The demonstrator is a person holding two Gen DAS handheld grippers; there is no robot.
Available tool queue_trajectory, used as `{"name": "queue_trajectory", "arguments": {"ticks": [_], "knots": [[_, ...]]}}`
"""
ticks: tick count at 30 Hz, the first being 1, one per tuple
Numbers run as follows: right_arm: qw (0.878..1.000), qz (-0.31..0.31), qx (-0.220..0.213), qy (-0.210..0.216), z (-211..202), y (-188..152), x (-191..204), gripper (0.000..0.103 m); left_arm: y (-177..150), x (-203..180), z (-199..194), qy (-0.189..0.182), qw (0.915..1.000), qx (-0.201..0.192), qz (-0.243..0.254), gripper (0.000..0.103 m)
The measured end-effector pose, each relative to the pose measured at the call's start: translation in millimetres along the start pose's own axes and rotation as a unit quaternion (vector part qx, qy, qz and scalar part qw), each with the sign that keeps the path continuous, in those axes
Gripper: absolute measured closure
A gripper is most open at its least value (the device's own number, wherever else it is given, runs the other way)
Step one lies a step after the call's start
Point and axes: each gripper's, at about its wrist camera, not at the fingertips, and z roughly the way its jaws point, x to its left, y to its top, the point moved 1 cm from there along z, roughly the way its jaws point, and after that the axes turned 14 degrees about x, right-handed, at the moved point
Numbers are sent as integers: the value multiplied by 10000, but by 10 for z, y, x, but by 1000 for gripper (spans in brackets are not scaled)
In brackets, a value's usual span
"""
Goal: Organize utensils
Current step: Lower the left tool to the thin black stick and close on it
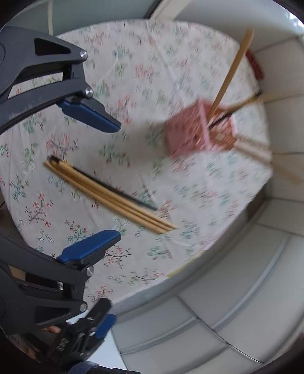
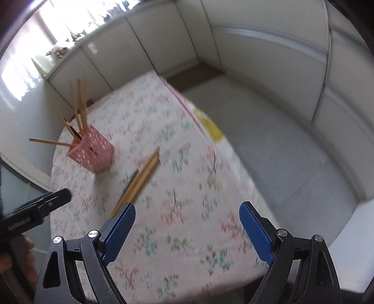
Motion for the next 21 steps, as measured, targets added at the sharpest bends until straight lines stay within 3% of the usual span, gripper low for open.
{"name": "queue_trajectory", "arguments": {"ticks": [6,9,11,13,21], "knots": [[9994,-21,249,241,74,5,-74,11,351,-203,397,237,9982,550,-83,18],[9987,117,333,374,66,25,-124,11,515,-282,518,353,9970,679,-93,33],[9987,112,294,407,34,46,-127,11,589,-315,593,395,9962,778,-68,50],[9989,53,233,415,-5,42,-112,11,652,-336,666,403,9951,903,-75,56],[9982,172,277,510,-27,75,-154,11,785,-405,863,438,9918,1201,-14,58]]}}
